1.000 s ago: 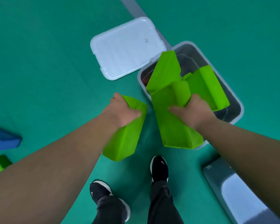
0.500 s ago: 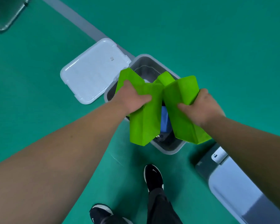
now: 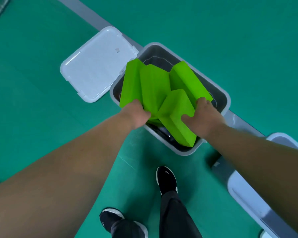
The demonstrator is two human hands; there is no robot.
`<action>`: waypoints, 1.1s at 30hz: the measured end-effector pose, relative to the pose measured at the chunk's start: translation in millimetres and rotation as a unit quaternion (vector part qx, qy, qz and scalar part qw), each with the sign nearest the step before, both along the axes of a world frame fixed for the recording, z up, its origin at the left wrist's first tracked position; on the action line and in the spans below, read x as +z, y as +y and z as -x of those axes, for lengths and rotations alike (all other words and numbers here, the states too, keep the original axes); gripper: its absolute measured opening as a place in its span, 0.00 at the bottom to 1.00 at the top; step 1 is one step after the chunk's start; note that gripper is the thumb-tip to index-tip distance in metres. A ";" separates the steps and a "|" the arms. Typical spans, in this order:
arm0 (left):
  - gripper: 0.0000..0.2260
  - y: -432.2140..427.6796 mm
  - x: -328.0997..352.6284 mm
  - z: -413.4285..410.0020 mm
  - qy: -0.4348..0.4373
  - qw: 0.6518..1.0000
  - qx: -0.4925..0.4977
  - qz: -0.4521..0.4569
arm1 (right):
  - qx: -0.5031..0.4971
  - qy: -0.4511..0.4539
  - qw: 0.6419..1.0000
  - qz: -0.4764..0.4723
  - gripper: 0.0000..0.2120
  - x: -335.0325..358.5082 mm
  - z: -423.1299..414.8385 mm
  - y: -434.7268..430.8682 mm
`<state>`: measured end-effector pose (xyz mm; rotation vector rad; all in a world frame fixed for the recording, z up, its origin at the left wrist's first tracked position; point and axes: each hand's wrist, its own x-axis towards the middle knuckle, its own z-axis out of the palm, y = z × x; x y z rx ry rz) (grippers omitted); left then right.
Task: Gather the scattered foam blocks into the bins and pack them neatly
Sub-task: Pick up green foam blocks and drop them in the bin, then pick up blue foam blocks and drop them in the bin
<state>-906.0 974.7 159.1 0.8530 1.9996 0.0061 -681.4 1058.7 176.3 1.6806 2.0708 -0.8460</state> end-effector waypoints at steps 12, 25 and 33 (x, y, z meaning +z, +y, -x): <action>0.11 -132.6 -4.2 55.5 -0.024 0.998 -0.001 0.066 | 0.136 0.019 0.990 -0.028 0.13 -10.9 118.2 -69.6; 0.14 -486.3 -43.5 146.7 -0.033 0.957 0.282 0.067 | 0.482 -0.020 0.876 0.024 0.13 -49.9 315.3 -359.5; 0.16 -782.8 -63.5 154.2 -0.040 0.888 0.431 0.158 | 0.649 -0.008 0.757 0.069 0.09 -55.8 406.0 -657.0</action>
